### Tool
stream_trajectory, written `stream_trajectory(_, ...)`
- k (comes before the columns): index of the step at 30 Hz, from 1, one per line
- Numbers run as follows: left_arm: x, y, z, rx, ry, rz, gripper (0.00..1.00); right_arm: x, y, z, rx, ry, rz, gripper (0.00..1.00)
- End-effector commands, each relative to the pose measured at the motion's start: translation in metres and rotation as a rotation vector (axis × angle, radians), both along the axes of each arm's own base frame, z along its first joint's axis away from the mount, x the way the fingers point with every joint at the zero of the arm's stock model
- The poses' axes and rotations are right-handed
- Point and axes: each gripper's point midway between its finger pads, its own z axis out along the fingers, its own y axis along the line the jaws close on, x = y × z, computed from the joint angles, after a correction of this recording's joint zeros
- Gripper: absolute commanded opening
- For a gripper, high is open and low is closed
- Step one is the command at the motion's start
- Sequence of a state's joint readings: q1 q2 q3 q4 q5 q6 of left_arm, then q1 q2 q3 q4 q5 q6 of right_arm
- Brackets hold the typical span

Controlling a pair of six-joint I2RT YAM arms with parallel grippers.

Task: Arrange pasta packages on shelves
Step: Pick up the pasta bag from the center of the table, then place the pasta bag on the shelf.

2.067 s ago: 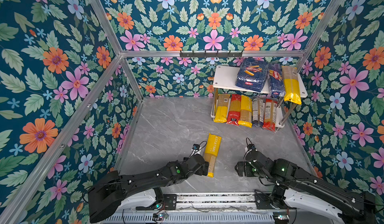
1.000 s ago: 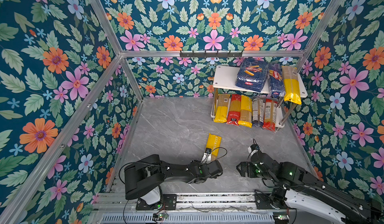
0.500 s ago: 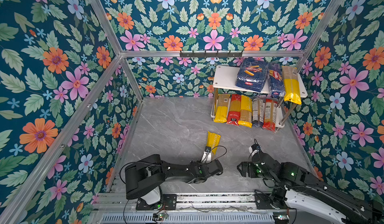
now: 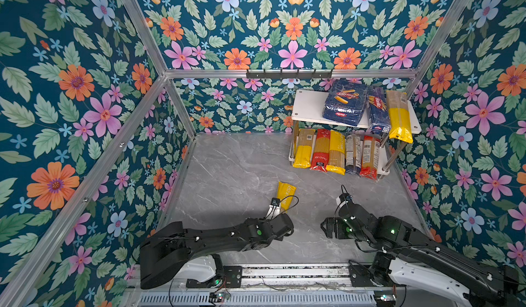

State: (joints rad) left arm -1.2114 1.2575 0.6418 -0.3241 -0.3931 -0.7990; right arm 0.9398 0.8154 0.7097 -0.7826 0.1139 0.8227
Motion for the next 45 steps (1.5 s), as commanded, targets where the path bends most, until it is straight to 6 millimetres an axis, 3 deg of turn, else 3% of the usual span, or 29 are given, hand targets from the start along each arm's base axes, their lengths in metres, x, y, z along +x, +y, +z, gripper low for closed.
stream_trajectory(1,0.016,0.004,0.035,-0.014,-0.118,0.019,0.0,0.007,0.006,0.003,0.017,-0.016,0.006,0.99)
stream_trajectory(12,0.036,0.029,0.128,-0.042,-0.274,0.075,0.0,0.016,0.016,0.009,0.023,-0.009,0.012,0.99)
stream_trajectory(21,0.081,0.035,0.211,-0.054,-0.384,0.099,0.0,0.025,0.026,0.021,0.024,-0.024,0.028,0.99)
stream_trajectory(35,0.153,-0.019,0.323,-0.118,-0.551,0.034,0.0,0.038,0.028,0.037,0.027,-0.061,0.032,0.99)
stream_trajectory(45,0.208,-0.069,0.366,-0.148,-0.609,-0.008,0.0,0.052,0.027,0.037,0.036,-0.067,0.014,0.99)
